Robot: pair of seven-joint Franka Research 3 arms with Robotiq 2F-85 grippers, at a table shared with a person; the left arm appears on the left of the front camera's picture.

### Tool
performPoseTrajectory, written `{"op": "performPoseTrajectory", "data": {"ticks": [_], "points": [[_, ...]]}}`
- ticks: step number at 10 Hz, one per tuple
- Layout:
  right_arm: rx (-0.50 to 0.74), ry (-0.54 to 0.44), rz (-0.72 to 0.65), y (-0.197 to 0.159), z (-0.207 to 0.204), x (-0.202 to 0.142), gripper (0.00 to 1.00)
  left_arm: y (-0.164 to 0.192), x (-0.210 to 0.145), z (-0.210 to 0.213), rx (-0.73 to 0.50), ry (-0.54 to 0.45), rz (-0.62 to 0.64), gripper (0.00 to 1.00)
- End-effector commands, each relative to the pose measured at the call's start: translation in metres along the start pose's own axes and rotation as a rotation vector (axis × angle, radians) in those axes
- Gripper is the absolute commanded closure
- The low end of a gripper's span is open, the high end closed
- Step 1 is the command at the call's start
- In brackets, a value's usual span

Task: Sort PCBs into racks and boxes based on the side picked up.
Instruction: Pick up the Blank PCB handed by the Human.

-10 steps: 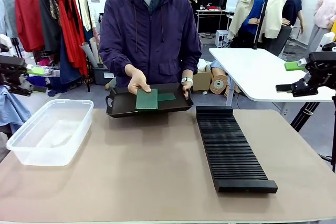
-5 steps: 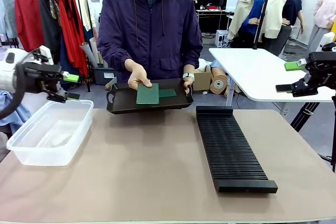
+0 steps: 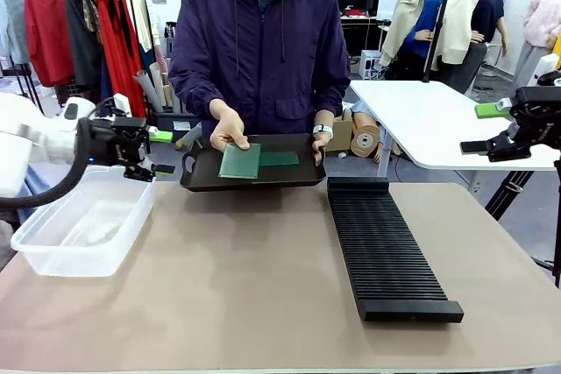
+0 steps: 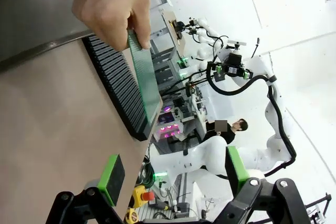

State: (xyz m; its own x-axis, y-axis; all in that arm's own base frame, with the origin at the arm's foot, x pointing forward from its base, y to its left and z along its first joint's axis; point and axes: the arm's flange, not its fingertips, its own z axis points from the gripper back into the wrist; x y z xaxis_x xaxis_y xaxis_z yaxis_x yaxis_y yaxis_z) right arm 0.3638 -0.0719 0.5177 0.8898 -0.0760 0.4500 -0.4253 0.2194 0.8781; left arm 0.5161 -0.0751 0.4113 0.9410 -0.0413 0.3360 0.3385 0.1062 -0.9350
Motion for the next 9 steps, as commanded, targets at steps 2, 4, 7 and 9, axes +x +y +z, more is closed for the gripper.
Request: {"op": "performPoseTrajectory", "data": {"ticks": [2, 4, 7, 9], "points": [[0.004, 0.000, 0.010, 0.002, 0.001, 0.000, 0.00, 0.006, 0.015, -0.018, -0.034, -0.025, 0.068, 0.00], [0.004, 0.000, 0.010, 0.002, 0.001, 0.000, 0.00, 0.016, 0.022, -0.031, -0.056, -0.016, 0.121, 0.00], [0.004, 0.000, 0.010, 0.002, 0.001, 0.000, 0.00, 0.027, 0.030, -0.054, -0.065, -0.011, 0.140, 0.00], [0.004, 0.000, 0.010, 0.002, 0.001, 0.000, 0.00, 0.032, 0.033, -0.069, -0.087, -0.019, 0.143, 0.00]]}}
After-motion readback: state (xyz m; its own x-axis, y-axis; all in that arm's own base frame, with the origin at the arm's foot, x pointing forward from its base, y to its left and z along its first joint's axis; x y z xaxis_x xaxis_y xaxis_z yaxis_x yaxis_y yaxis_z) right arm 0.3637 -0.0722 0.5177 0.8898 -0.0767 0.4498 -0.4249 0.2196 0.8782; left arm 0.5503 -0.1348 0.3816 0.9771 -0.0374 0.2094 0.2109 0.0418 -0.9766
